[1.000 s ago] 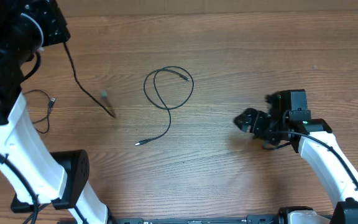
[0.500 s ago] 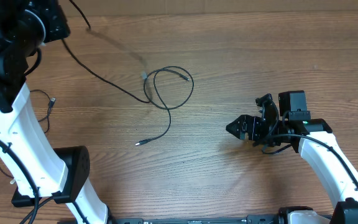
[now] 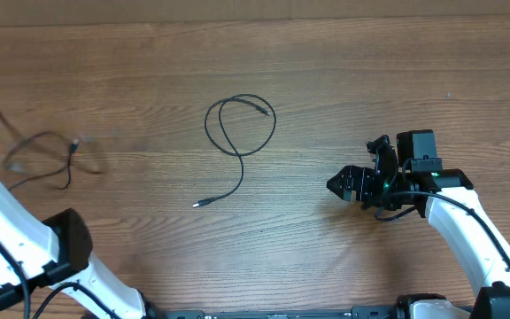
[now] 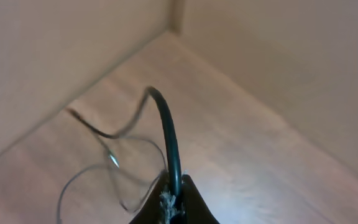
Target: Untangle cables
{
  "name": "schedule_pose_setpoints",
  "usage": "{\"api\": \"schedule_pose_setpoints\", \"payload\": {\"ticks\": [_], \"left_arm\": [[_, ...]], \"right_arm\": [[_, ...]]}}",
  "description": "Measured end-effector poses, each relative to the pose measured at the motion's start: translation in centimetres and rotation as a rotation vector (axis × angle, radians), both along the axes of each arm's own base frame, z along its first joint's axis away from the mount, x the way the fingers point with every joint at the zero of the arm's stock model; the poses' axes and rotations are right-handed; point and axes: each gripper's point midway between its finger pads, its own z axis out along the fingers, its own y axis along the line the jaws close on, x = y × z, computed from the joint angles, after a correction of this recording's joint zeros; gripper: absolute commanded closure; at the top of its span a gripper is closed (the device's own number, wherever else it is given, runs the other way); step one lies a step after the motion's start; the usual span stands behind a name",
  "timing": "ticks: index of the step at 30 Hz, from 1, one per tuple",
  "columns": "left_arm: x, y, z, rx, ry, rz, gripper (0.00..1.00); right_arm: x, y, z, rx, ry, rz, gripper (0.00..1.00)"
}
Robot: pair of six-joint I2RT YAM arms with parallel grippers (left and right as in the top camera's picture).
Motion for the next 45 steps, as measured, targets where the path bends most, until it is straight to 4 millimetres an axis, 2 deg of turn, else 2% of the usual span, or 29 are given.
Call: {"api": "schedule_pose_setpoints", "payload": {"ticks": [5,12,17,19,21,22,26,28,45], "left_arm": [[-0.4,2.6,-5.6,-0.097,0.175,0.066,0.96],[-2.8,5.3,-16.7,-0.304,0.472,0.194,0.96],[-4.7,6.3,-23.4,-0.415,0.595,0.258,0.96],[-5.2,6.3,-25.1,-0.448,0.616,0.273,0.96],[-5.5,6.2,-26.1,-0.466,0.631,0.280,0.94],[-5.6,6.2,-26.4,-0.471,0.635,0.279,0.83],[-5.4,6.1,-26.6,-0.478,0.630,0.279,0.15],[-5.3,6.0,-26.6,-0.484,0.624,0.275,0.00],[-2.6,3.5,-26.5,-0.620,0.517,0.152,0.00]], "right_arm": [[0.0,0.0,0.0,-0.001,0.000,0.000,0.08],[0.0,0.0,0.0,-0.001,0.000,0.000,0.08],[0.0,-0.1,0.0,-0.003,-0.001,-0.001,0.08],[0.0,-0.1,0.0,-0.004,-0.001,-0.001,0.08],[0.0,-0.1,0.0,-0.005,0.000,-0.002,0.08],[0.0,-0.1,0.0,-0.005,0.000,-0.002,0.08],[0.0,-0.1,-0.1,-0.007,0.000,-0.003,0.08],[0.0,-0.1,-0.1,-0.007,-0.001,-0.003,0.08],[0.3,-0.1,0.0,-0.006,-0.012,-0.002,0.08]]}}
